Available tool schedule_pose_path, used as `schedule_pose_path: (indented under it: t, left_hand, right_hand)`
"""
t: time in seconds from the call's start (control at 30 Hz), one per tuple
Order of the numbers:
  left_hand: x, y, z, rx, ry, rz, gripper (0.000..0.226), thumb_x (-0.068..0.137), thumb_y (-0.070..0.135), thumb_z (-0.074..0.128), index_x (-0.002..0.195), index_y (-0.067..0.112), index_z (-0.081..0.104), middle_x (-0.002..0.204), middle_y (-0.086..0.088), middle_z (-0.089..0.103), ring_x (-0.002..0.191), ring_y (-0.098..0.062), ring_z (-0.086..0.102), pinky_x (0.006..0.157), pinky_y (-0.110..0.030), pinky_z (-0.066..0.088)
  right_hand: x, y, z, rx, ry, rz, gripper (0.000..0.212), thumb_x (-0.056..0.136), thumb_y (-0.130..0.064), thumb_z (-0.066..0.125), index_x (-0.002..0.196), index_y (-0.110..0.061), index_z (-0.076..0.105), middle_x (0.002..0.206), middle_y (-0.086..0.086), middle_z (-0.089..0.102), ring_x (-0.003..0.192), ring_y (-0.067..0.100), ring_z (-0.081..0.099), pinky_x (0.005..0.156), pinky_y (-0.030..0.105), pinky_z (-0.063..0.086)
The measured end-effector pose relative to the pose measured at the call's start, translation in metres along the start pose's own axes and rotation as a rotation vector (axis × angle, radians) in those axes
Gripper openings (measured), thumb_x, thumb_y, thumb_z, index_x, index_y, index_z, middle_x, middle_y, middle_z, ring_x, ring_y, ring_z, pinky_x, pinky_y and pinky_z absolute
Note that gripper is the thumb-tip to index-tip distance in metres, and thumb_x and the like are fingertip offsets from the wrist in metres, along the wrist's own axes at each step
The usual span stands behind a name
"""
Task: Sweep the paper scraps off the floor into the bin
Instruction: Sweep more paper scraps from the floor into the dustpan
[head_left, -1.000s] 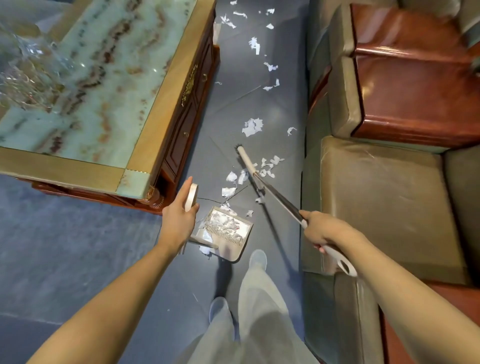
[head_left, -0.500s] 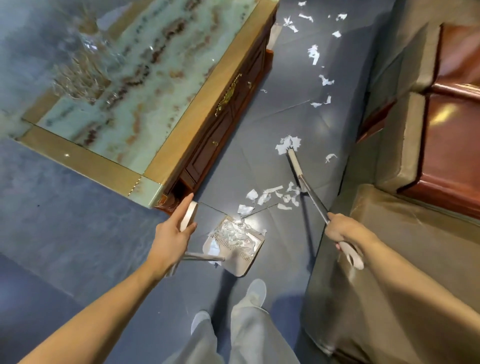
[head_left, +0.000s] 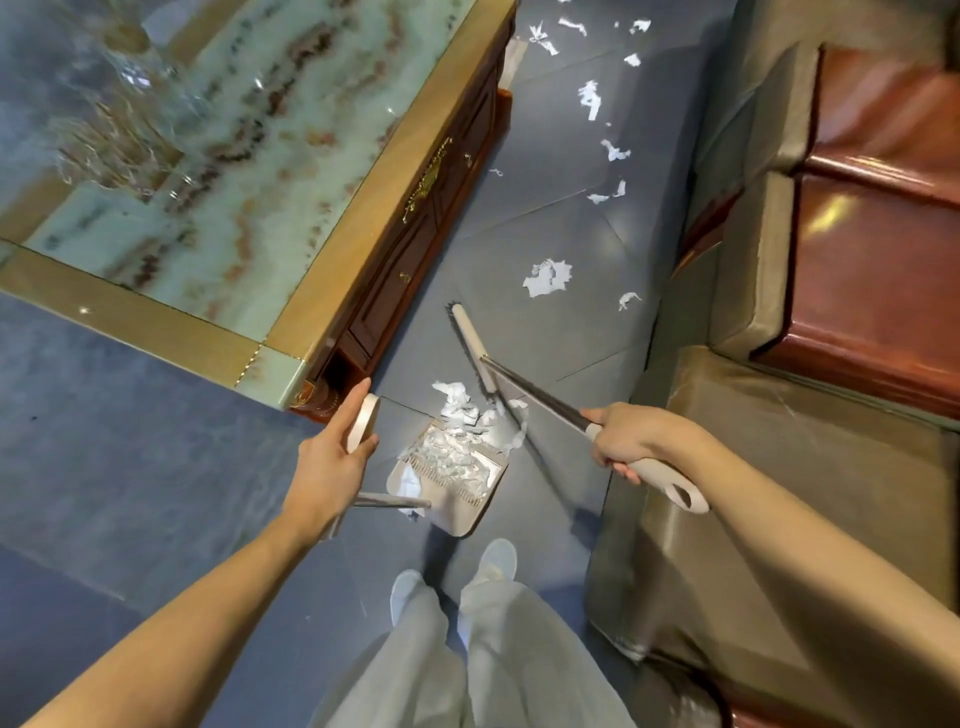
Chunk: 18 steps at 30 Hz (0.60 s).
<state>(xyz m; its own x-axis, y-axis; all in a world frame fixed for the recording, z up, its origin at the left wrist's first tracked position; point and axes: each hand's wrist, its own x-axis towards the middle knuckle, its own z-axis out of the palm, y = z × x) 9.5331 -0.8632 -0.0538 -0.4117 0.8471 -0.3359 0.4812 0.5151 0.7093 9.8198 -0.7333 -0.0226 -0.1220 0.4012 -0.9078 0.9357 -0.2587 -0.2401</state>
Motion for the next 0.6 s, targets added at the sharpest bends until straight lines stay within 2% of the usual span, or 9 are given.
schedule_pose_path:
  t: [0.07,0.13,0.2,0.27,0.3,0.37,0.43,0.5,0.6]
  left_hand:
    - [-0.004,-0.005,-0.006,-0.012,0.002,-0.003,0.063,0.096,0.014,0.053,0.136,0.057,0.031,0.122,0.009,0.049,0.101,-0.019,0.051,0.093,-0.031,0.040]
    - [-0.006,-0.011,-0.015,-0.017,0.016,-0.011,0.064,0.096,0.014,0.053,0.134,0.060,0.030,0.119,0.008,0.051,0.094,-0.022,0.056,0.091,-0.034,0.045]
    - [-0.008,-0.021,-0.025,-0.009,0.033,-0.018,0.063,0.096,0.016,0.054,0.135,0.059,0.030,0.116,0.006,0.055,0.088,-0.022,0.058,0.089,-0.036,0.048]
    - [-0.008,-0.029,-0.033,-0.005,0.048,-0.025,0.060,0.096,0.017,0.054,0.138,0.055,0.032,0.112,0.004,0.057,0.081,-0.019,0.058,0.084,-0.033,0.048]
    - [-0.007,-0.033,-0.035,-0.009,0.052,-0.028,0.060,0.096,0.017,0.054,0.139,0.052,0.032,0.110,0.003,0.059,0.078,-0.016,0.058,0.081,-0.030,0.047]
    - [-0.003,-0.039,-0.037,-0.023,0.043,-0.034,0.060,0.096,0.016,0.054,0.139,0.053,0.033,0.110,0.001,0.060,0.078,-0.015,0.058,0.080,-0.028,0.045]
    - [0.003,-0.042,-0.041,-0.023,0.021,-0.028,0.060,0.095,0.015,0.054,0.138,0.053,0.035,0.110,0.001,0.061,0.078,-0.010,0.058,0.078,-0.024,0.043]
    - [0.010,-0.043,-0.048,-0.025,0.012,-0.010,0.060,0.095,0.013,0.054,0.140,0.049,0.036,0.111,0.007,0.058,0.076,-0.002,0.055,0.078,-0.017,0.038]
    - [0.017,-0.043,-0.056,-0.059,0.004,0.017,0.062,0.094,0.009,0.055,0.141,0.044,0.038,0.117,0.010,0.052,0.098,-0.006,0.053,0.088,-0.013,0.035]
  right_hand:
    - [0.009,-0.006,0.010,-0.090,0.055,-0.016,0.067,0.086,0.005,0.041,0.147,-0.021,0.034,0.069,0.013,0.056,0.043,0.017,0.048,0.044,0.024,0.044]
    - [0.017,-0.015,0.022,-0.227,0.096,-0.013,0.070,0.084,0.006,0.043,0.148,-0.020,0.033,0.085,0.015,0.062,0.049,0.021,0.055,0.043,0.023,0.045]
    - [0.021,-0.027,0.035,-0.362,0.133,-0.010,0.073,0.081,0.008,0.051,0.148,-0.016,0.032,0.107,0.016,0.065,0.073,0.027,0.062,0.053,0.026,0.046]
    - [0.027,-0.035,0.050,-0.438,0.135,-0.024,0.075,0.081,0.008,0.056,0.148,-0.014,0.032,0.118,0.016,0.063,0.092,0.031,0.061,0.059,0.027,0.046]
    - [0.031,-0.038,0.058,-0.437,0.115,-0.022,0.076,0.081,0.008,0.056,0.149,-0.014,0.030,0.116,0.017,0.063,0.094,0.031,0.062,0.059,0.027,0.046]
    - [0.034,-0.044,0.076,-0.408,0.055,-0.034,0.073,0.082,0.006,0.054,0.148,-0.014,0.031,0.096,0.013,0.061,0.075,0.025,0.060,0.045,0.021,0.044]
    - [0.031,-0.048,0.096,-0.384,0.020,-0.060,0.065,0.086,0.002,0.052,0.146,-0.013,0.033,0.074,0.003,0.049,0.056,0.013,0.045,0.031,0.013,0.034]
    - [0.020,-0.052,0.113,-0.334,-0.005,-0.077,0.055,0.093,-0.006,0.046,0.146,-0.014,0.034,0.067,-0.003,0.037,0.055,0.008,0.036,0.032,0.010,0.034]
    - [0.003,-0.055,0.127,-0.233,-0.103,-0.060,0.053,0.092,-0.005,0.046,0.143,-0.016,0.038,0.068,-0.001,0.046,0.052,0.008,0.045,0.037,0.013,0.039]
